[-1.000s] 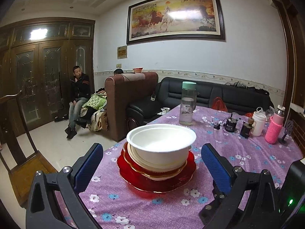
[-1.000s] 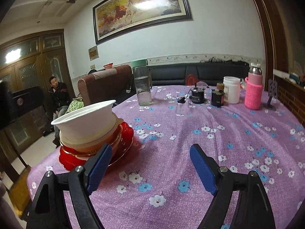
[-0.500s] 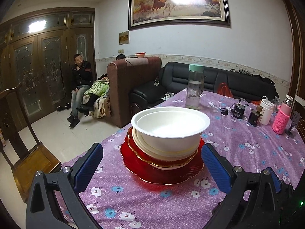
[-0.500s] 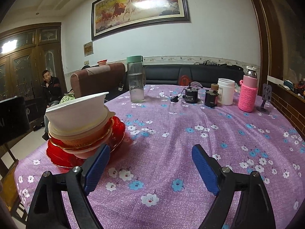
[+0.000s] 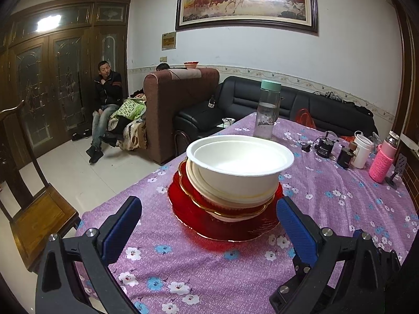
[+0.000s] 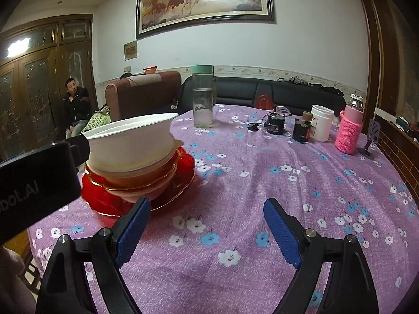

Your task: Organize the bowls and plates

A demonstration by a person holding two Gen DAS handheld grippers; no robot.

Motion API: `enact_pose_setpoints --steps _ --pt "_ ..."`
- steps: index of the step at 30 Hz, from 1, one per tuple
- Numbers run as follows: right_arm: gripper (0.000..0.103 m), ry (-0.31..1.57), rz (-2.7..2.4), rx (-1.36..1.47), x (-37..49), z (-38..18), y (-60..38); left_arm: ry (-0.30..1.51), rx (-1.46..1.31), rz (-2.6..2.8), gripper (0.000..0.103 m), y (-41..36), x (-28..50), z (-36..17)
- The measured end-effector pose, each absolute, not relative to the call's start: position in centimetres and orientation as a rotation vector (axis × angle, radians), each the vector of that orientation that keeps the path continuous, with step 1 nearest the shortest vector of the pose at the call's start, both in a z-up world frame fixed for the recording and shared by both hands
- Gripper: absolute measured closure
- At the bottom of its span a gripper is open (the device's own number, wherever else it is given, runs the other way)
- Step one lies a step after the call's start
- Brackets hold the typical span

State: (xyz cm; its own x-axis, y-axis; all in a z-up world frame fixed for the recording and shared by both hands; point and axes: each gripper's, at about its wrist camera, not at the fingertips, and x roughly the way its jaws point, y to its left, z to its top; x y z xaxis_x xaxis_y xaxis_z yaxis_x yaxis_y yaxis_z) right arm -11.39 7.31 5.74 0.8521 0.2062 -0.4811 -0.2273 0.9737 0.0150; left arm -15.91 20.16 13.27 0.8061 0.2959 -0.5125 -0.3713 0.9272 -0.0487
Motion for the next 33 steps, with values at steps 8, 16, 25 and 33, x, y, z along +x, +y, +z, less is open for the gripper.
enact_pose_setpoints --steps 8,16,25,33 --pt "0.012 0.522 0.212 -0.047 -11.8 5.6 7.9 0.528 -0.157 0.351 0.000 20.4 -16.4 13.1" --pt "0.012 0.524 0.206 -0.061 -11.9 5.5 8.4 0.550 -0.162 0.330 0.000 20.6 -16.5 12.9" --pt "0.012 0.534 0.205 -0.064 -11.8 5.3 8.5 0.554 -0.163 0.324 0.000 20.5 -16.3 12.8" --pt "0.012 0.540 0.203 -0.064 -11.6 5.2 8.5 0.554 -0.160 0.313 0.000 20.0 -16.0 12.7"
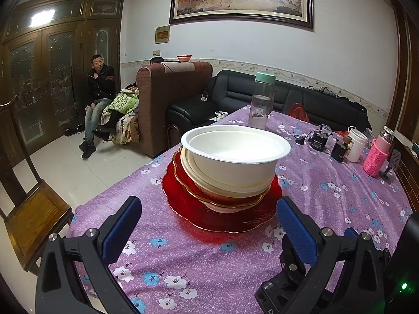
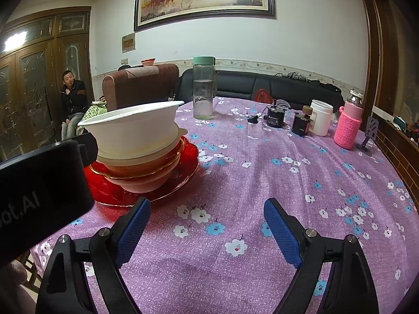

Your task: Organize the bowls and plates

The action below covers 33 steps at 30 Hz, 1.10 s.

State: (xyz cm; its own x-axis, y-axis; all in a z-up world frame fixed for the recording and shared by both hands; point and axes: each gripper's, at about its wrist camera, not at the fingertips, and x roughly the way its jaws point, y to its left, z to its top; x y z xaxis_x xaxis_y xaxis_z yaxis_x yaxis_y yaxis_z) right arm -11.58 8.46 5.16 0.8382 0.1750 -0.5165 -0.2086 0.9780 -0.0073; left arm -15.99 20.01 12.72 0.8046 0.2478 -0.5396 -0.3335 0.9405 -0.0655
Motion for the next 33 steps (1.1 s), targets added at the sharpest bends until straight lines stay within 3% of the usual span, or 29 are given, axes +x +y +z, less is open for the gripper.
enact_pose_setpoints --steps 33 --pt "0.011 0.524 0.226 -0.012 -11.6 4.8 8.1 0.465 -0.214 0.333 0.000 21.1 -17.5 13.6"
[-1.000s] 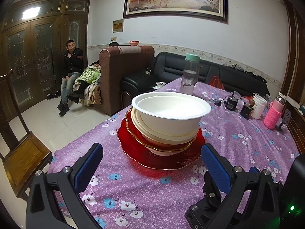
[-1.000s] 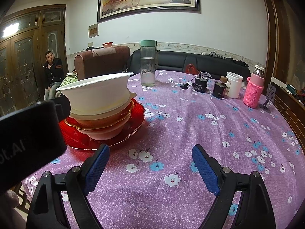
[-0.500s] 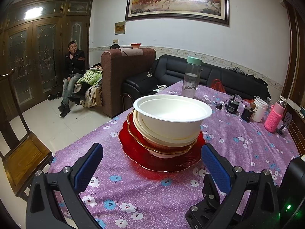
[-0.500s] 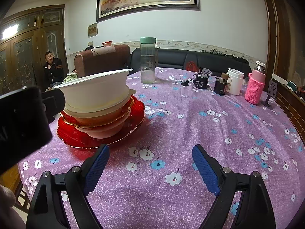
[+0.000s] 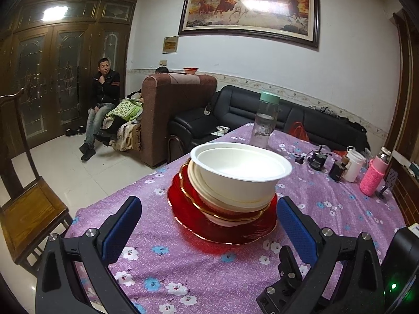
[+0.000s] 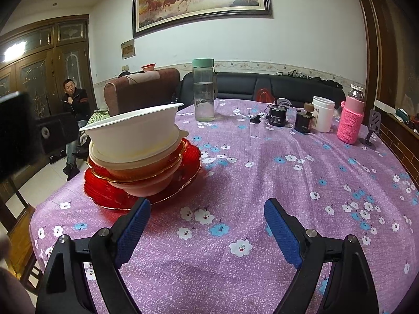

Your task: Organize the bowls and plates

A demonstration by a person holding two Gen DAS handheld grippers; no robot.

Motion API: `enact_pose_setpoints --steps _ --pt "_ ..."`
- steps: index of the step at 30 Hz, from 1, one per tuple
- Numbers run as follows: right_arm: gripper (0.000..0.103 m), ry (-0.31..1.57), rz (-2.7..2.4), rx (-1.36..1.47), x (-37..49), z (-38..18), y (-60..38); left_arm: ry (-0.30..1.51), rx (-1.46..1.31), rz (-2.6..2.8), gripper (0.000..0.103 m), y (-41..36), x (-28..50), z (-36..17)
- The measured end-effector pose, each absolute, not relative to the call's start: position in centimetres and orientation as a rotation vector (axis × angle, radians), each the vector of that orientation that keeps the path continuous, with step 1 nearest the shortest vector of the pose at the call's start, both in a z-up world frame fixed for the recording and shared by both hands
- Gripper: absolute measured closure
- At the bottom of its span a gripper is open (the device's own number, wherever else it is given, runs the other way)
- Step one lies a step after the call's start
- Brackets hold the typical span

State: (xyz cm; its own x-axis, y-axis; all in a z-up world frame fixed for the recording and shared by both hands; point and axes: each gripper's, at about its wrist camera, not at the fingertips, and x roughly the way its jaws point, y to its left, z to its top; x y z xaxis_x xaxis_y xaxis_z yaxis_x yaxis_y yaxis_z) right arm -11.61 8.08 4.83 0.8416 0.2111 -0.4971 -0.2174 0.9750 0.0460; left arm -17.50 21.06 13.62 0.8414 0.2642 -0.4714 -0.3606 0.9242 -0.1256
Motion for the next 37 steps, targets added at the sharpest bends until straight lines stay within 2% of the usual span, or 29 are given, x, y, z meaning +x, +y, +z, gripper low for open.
enact_pose_setpoints --steps 19,37 --pt "0.011 0.523 0.249 -0.031 -11.7 4.7 8.7 0.603 -0.247 0.279 0.000 22.1 -15.4 12.0" --pt "0.011 0.528 0.306 -0.077 -12.0 4.1 10.3 0.583 -0.170 0.347 0.000 22.6 -15.1 12.2"
